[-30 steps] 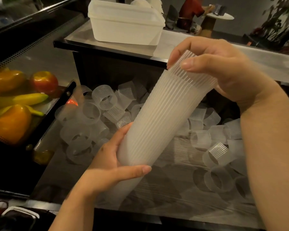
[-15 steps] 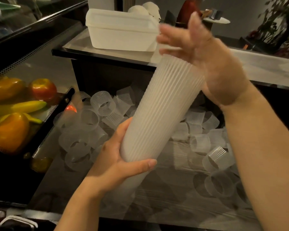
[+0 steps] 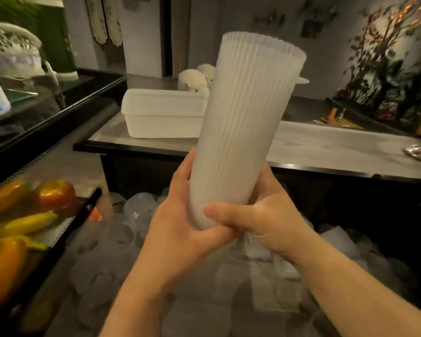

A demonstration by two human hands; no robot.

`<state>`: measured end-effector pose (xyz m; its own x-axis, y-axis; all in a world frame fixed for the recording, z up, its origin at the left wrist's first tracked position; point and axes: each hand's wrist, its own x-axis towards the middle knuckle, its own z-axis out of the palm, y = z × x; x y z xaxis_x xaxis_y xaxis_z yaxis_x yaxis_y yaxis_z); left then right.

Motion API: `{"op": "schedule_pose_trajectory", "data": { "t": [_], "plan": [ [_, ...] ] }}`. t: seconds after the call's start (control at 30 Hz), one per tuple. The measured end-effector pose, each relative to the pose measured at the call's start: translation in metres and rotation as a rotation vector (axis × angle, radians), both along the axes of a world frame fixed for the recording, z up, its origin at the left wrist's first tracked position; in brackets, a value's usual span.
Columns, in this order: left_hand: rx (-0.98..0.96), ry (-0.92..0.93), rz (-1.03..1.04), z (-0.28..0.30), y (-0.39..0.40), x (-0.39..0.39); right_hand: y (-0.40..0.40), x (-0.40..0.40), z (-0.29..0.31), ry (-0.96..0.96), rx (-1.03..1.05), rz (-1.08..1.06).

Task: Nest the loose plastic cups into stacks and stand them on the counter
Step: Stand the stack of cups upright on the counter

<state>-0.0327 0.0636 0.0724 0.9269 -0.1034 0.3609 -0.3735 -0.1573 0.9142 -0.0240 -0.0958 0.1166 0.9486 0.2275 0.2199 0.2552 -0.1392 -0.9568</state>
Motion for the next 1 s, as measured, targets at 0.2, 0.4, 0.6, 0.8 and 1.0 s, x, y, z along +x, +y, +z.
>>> {"op": "schedule_pose_trajectory", "data": {
  "t": [0.2, 0.4, 0.6, 0.8, 1.0],
  "plan": [
    [0.086, 0.068, 0.052, -0.001, 0.019, 0.004, -0.037, 0.055, 0.065, -0.19, -0.058, -0.259],
    [0.049, 0.058, 0.148, -0.013, 0.028, 0.013, -0.058, 0.15, 0.095, -0.304, -0.054, -0.515],
    [0.099, 0.064, 0.232, -0.025, 0.032, 0.018, -0.044, 0.224, 0.079, -0.313, -0.208, -0.592],
    [0.109, 0.127, 0.329, -0.042, 0.044, 0.014, -0.028, 0.263, 0.059, -0.273, -0.283, -0.633],
    [0.289, 0.285, 0.391, -0.063, 0.061, 0.018, -0.024, 0.268, 0.056, -0.263, -0.354, -0.658]
  ]
}}
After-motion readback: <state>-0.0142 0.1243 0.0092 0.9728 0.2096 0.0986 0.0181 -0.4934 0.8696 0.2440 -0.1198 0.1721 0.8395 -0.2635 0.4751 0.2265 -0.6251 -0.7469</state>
